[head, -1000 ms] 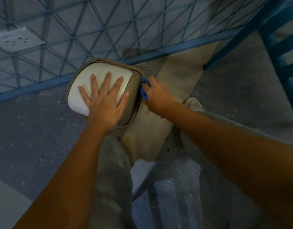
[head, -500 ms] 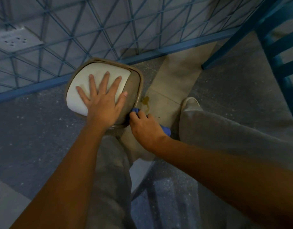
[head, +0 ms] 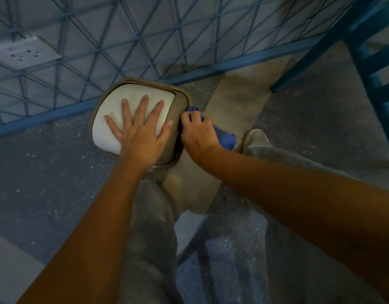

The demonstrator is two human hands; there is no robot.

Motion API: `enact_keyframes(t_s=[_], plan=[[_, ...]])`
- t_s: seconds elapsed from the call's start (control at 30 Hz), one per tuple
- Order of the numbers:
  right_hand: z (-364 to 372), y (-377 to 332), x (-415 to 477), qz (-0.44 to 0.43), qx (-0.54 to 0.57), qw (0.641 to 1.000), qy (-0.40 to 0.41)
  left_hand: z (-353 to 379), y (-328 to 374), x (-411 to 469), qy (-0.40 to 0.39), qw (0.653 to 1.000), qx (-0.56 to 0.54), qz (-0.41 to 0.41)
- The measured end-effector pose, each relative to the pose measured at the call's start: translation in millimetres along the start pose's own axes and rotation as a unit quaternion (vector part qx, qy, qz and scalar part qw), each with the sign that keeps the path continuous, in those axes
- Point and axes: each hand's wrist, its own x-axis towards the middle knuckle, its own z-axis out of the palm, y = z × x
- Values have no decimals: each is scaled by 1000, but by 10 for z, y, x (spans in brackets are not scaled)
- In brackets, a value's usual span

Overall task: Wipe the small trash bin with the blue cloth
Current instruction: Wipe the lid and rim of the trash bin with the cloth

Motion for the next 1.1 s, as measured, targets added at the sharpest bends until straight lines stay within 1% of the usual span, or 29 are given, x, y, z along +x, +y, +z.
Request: enact_keyframes(t_s=[0.13,0.27,0.37,0.43,0.5,0.57,0.6,0.63,0.67,0.73,0.87,1.0,1.07,1.1], plan=[[-16,4,52,13,-12,1000,-19,-4,27,-5,-11,1000,5,-9],[56,-136,-116,21,49,998,-21,-7,46,-2,-19,1000,6,-16],[177,-391,-318,19,99,994,-34,-7,46,1,-19,1000,10,-17],[291,-593,-393,57,90,994,-22,-6,44,-7,-17,1000,14,-13],[256,-686,-424,104,131,984,-59,-7,42,-9,-16,1000,14,-10],[212,-687,-398,122,160,978,-52,-16,34,-1,-18,1000,19,-9],[232,-681,-384,125,157,979,-30,-16,29,8,-19,1000,22,-9],[256,-671,-364,122,150,981,-17,-14,27,14,-20,999,25,-9],[259,-635,-335,96,154,983,-23,-10,26,16,-21,999,26,-9],[221,-495,-238,96,194,976,-6,-5,31,14,-21,999,26,-11],[157,-227,44,120,214,969,-25,-7,34,18,-21,999,20,-13],[102,95,242,139,317,937,-50,-11,53,4,-11,1000,17,-18],[106,255,278,145,391,906,-68,-7,56,-2,-9,1000,24,-15],[100,321,279,158,438,883,-52,-7,56,0,-6,1000,26,-15]])
